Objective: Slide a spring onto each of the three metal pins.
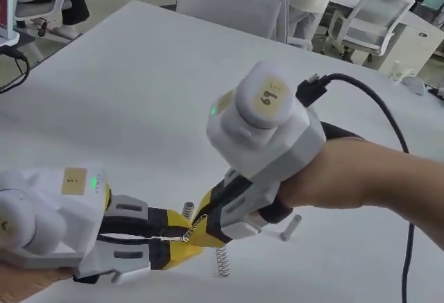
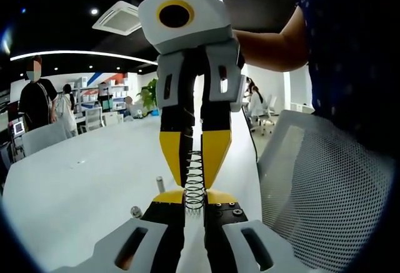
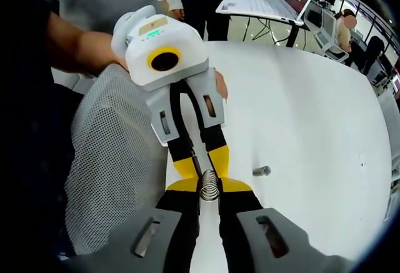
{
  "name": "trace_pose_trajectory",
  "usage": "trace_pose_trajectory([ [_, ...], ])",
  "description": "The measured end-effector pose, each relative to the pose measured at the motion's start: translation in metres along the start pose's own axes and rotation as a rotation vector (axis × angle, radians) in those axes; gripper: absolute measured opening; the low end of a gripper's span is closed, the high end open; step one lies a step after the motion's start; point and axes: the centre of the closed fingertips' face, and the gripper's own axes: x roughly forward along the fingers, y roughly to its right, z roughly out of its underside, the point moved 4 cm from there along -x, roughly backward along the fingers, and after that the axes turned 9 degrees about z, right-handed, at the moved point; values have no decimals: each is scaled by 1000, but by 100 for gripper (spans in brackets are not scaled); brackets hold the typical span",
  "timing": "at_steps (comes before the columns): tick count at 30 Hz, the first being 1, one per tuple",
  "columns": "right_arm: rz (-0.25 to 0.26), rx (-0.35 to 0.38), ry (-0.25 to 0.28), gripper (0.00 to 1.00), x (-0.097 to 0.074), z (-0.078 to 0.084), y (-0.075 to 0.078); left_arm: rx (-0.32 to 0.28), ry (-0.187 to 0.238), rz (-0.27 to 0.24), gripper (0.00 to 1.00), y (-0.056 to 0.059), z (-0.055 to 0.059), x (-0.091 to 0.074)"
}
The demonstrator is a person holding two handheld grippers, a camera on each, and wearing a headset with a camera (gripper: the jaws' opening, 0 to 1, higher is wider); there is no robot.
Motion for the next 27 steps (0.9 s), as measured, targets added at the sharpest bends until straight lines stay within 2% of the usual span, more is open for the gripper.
trace_pose_trajectory([
  [10, 12, -5, -5, 8, -1, 0, 3, -19, -21, -5, 8, 1, 7, 0],
  [17, 20, 0, -7, 8, -3, 2, 6, -44, -10, -13, 22, 1, 12, -2],
  [20, 23, 1, -6, 8, -5, 3, 8, -57, -13, -19, 30, 0, 14, -2],
  [27, 40, 17, -1, 8, -11, 8, 16, -59, -29, -37, 40, -3, 20, -4],
])
